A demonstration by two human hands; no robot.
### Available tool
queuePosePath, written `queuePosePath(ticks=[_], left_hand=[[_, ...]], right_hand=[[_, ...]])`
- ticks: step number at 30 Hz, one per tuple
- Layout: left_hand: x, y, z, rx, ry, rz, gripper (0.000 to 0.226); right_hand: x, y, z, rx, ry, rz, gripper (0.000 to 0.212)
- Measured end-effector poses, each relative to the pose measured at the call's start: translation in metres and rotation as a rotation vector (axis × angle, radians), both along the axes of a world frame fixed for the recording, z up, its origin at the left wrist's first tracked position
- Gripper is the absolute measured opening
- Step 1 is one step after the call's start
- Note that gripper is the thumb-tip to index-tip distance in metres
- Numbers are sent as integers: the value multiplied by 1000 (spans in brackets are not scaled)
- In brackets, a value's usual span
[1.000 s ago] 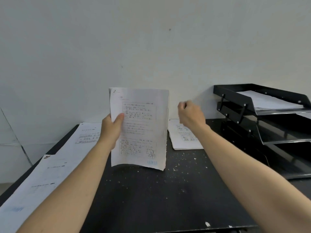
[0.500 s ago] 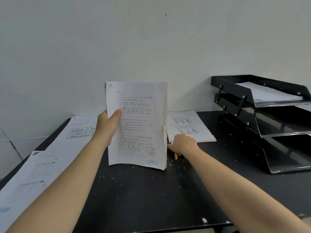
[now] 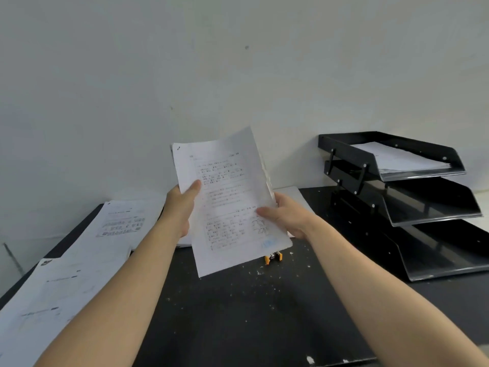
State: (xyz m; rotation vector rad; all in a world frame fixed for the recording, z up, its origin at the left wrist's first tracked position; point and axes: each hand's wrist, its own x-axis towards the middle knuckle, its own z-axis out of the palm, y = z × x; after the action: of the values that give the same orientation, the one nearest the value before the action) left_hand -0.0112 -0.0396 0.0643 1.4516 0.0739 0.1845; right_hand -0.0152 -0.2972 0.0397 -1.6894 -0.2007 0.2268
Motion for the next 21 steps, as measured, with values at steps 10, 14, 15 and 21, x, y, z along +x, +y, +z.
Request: queuePosePath(ticks=[10,14,15,21], left_hand=[[-6,-59,-5,68,-60,-17,34],[-4,-92,3,-5,-24,0,31],[-3,-101,4,-32,-16,4,30],[-11,-178,8,-152,-15,-25,29]], right_hand=[[-28,-42,44,111,27,-99,45],[-43,-73,43,640,108,-114,80],[-47,-77,39,719,108,-118,87],[-60,-99,33,550,56,-350,25]])
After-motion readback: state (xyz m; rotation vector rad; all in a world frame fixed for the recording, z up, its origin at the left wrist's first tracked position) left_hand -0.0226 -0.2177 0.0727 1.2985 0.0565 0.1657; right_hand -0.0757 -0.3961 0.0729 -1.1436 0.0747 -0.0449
